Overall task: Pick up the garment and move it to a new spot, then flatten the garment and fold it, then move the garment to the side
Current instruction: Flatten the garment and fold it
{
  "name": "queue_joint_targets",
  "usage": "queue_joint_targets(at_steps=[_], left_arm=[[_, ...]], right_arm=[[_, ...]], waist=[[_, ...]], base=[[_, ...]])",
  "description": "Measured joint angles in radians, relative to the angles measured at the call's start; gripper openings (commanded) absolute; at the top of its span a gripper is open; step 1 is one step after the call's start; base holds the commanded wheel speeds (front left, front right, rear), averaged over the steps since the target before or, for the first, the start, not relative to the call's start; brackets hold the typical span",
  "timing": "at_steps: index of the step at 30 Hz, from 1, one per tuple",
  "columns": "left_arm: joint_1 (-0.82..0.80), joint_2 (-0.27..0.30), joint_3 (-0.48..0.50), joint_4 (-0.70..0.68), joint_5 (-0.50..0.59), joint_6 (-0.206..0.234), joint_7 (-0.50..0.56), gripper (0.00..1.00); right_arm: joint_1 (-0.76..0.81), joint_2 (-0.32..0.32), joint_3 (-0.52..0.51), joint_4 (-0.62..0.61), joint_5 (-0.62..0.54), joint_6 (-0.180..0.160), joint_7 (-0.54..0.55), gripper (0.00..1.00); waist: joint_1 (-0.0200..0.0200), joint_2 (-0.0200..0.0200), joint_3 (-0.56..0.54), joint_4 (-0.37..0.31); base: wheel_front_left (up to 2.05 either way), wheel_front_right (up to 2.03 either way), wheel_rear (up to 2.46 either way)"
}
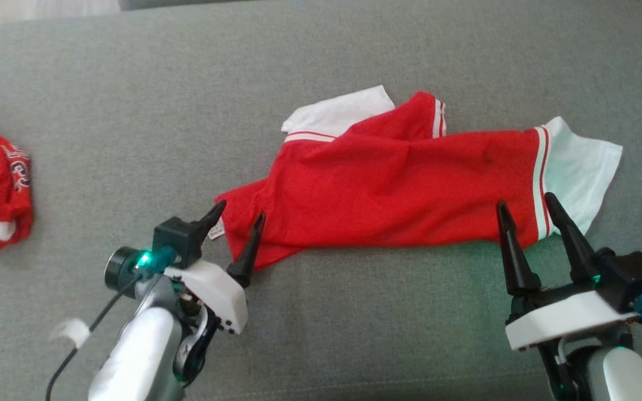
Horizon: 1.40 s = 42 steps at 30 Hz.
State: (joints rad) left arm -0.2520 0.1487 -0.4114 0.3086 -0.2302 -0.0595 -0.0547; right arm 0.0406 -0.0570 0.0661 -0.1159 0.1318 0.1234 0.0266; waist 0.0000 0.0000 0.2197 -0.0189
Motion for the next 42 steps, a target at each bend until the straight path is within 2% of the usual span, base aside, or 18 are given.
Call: queue_joint_targets(at_steps=[7,8,9,10,17,23,28,32,37,42], left_arm=[[-0.065,-0.002,-0.008,0.107,-0.028,-0.025,0.036,1.0],[-0.071,-0.002,-0.012,0.117,-0.035,-0.03,0.039,0.89],[-0.076,-0.003,-0.018,0.119,-0.037,-0.031,0.035,0.32],[-0.08,-0.004,-0.024,0.12,-0.038,-0.038,0.034,0.0],[-0.083,-0.002,-0.033,0.058,-0.045,-0.047,-0.053,0.0],[-0.068,0.01,-0.041,-0.124,-0.044,-0.045,-0.072,0.0],[-0.018,0.031,-0.051,-0.304,-0.044,-0.027,-0.068,0.0],[-0.029,0.035,-0.049,-0.386,-0.044,-0.023,-0.042,0.0],[-0.129,0.033,-0.003,-0.328,-0.067,-0.018,-0.027,0.0],[-0.347,0.034,0.067,-0.102,-0.09,-0.021,-0.04,0.0]], right_arm=[[-0.022,0.0,0.007,0.006,0.001,0.0,-0.009,1.0],[-0.025,0.0,0.008,0.008,0.002,0.0,-0.01,1.0],[-0.028,0.0,0.008,0.011,0.003,0.0,-0.01,1.0],[-0.031,0.0,0.008,0.014,0.005,0.0,-0.01,1.0],[-0.032,0.0,0.006,0.026,0.011,0.0,-0.019,1.0],[-0.032,0.001,-0.015,0.033,0.018,0.0,-0.026,1.0],[-0.032,0.002,-0.027,0.032,0.018,0.0,-0.028,1.0],[-0.033,0.002,-0.031,0.032,0.026,0.0,-0.031,1.0],[-0.067,0.004,-0.029,0.033,0.027,0.0,-0.039,1.0],[-0.099,0.006,-0.015,0.037,0.038,0.0,-0.054,1.0]], waist=[[0.0,0.0,0.039,-0.021],[0.0,0.0,0.043,-0.023],[0.0,0.0,0.046,-0.024],[0.0001,0.0,0.048,-0.024],[0.0,0.0,0.048,-0.011],[0.0,0.0,0.037,0.003],[0.0,0.0,0.029,0.011],[0.0,0.0,0.034,0.006],[0.0,0.0,0.055,-0.024],[0.0,0.0,0.099,-0.075]], base=[[0.0,0.0,0.0],[0.0,0.0,0.0],[0.0,0.0,0.0],[0.0,0.0,0.0],[0.0,0.0,0.0],[0.0,0.0,0.0],[0.0,0.0,0.0],[0.0,0.0,0.0],[0.0,0.0,0.0],[0.0,0.0,0.0]])
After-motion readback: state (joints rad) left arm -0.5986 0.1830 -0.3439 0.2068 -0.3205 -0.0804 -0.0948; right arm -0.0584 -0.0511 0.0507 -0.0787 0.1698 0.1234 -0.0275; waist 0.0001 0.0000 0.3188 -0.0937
